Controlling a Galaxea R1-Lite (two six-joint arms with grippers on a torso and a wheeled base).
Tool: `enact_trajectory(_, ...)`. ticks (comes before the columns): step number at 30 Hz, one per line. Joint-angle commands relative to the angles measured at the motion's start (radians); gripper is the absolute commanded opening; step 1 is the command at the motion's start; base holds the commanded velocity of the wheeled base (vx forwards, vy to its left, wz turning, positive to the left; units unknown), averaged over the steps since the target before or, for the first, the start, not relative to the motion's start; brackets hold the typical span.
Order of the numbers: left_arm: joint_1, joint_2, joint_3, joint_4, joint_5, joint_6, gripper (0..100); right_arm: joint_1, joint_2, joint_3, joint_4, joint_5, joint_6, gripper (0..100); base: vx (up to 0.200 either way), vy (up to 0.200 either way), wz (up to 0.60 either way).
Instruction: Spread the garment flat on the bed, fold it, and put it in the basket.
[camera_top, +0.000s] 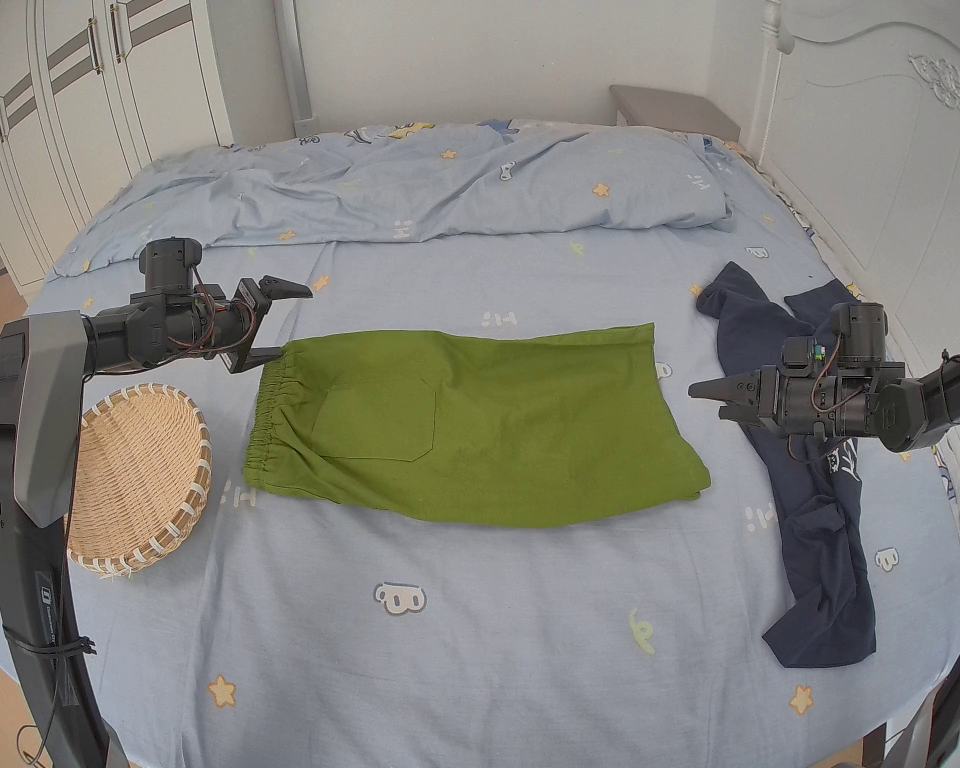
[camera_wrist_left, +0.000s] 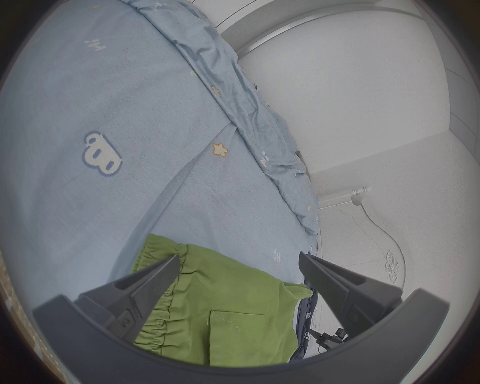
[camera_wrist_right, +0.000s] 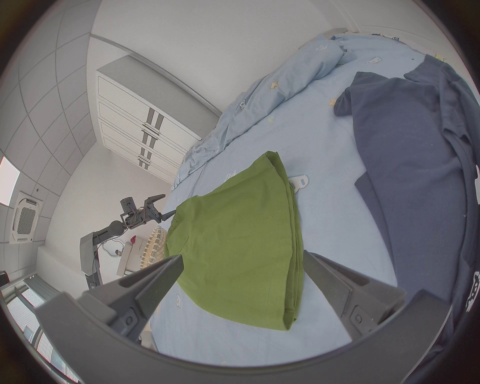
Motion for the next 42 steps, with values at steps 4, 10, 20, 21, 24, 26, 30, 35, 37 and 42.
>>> enact_trajectory(4,0.008,0.025,-0.012,0.003,0.005,0.0,100,-0.003,-0.017,0.003,-0.001,0.0,0.001,100,0.0,0.0,0.0)
enact_trajectory(10,0.014,0.023,-0.003,0.003,0.057,0.006,100,-0.004,-0.018,0.003,-0.002,0.0,0.001,100,0.0,0.0,0.0)
enact_trajectory(20,0.041,-0.124,0.18,0.03,0.046,0.017,100,-0.001,-0.02,0.003,-0.002,0.0,-0.001,100,0.0,0.0,0.0)
enact_trajectory(21,0.041,-0.141,0.211,0.028,0.046,0.033,100,-0.001,-0.021,0.003,-0.002,0.0,-0.001,100,0.0,0.0,0.0)
enact_trajectory(24,0.041,-0.164,0.297,0.019,0.051,0.118,100,-0.001,-0.027,0.003,-0.002,0.0,-0.001,100,0.0,0.0,0.0)
enact_trajectory(26,0.043,-0.179,0.373,0.008,0.049,0.198,100,-0.001,-0.033,0.003,-0.002,0.0,-0.001,100,0.0,0.0,0.0)
enact_trajectory(30,0.052,-0.214,0.444,-0.01,0.046,0.25,100,-0.001,-0.041,0.005,-0.002,0.0,-0.001,100,0.0,0.0,0.0)
enact_trajectory(35,0.04,-0.221,0.553,-0.098,0.049,0.27,100,-0.001,-0.056,0.011,-0.002,0.0,-0.001,100,0.0,0.0,0.0)
enact_trajectory(37,0.02,-0.213,0.582,-0.168,0.052,0.27,100,-0.003,-0.056,0.011,-0.002,0.0,-0.001,100,0.0,0.0,0.0)
enact_trajectory(42,0.012,-0.208,0.645,-0.276,0.046,0.267,100,-0.001,-0.056,0.01,-0.002,0.0,-0.001,100,0.0,0.0,0.0)
